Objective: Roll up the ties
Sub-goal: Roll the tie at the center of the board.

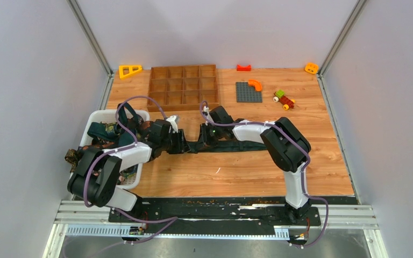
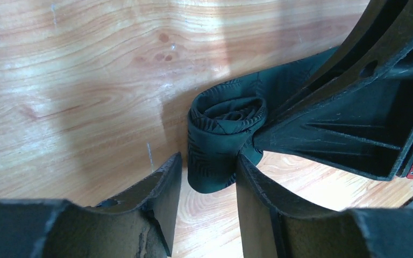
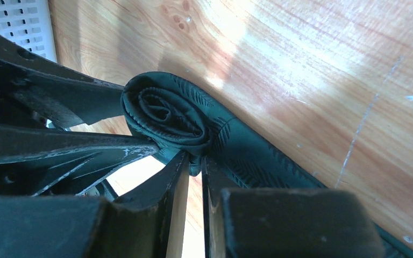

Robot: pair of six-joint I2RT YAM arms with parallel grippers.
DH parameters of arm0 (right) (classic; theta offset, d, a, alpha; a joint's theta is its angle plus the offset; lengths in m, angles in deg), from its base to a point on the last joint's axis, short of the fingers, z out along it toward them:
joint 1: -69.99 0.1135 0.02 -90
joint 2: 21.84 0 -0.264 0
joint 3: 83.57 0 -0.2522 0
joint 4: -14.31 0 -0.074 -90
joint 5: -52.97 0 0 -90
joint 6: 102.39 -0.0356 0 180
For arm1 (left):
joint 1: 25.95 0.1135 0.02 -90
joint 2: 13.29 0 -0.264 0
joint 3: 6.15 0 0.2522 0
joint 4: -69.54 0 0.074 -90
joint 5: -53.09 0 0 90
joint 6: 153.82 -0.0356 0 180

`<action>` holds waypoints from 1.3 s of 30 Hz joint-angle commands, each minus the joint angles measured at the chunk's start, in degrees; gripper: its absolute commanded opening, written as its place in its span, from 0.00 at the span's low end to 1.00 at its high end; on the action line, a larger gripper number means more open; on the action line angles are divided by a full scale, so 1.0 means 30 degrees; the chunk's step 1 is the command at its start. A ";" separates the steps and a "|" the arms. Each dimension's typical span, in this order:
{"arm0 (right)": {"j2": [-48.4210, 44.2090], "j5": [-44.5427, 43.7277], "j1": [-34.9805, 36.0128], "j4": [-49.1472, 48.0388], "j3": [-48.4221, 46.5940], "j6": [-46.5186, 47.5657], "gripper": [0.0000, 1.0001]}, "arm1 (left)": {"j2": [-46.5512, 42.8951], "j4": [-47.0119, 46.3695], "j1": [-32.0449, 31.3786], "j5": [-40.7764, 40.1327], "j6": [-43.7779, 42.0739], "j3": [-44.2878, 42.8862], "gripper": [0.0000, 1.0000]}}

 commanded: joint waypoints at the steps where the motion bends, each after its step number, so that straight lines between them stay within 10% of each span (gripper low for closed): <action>1: 0.0446 -0.0905 0.0094 0.0404 -0.0209 0.0600 0.15 | 0.0769 -0.2060 0.0317 0.1460 0.0182 0.0148 0.48; 12: -0.1359 -0.0181 -0.0333 0.1250 -0.0268 0.0484 0.16 | 0.1761 -0.2165 0.0335 0.1212 0.0117 0.0106 0.18; 39: -0.2915 -0.5360 -0.0841 0.4643 0.2298 0.0314 0.15 | 0.0447 -0.1080 0.0350 0.2375 0.0987 0.0029 0.11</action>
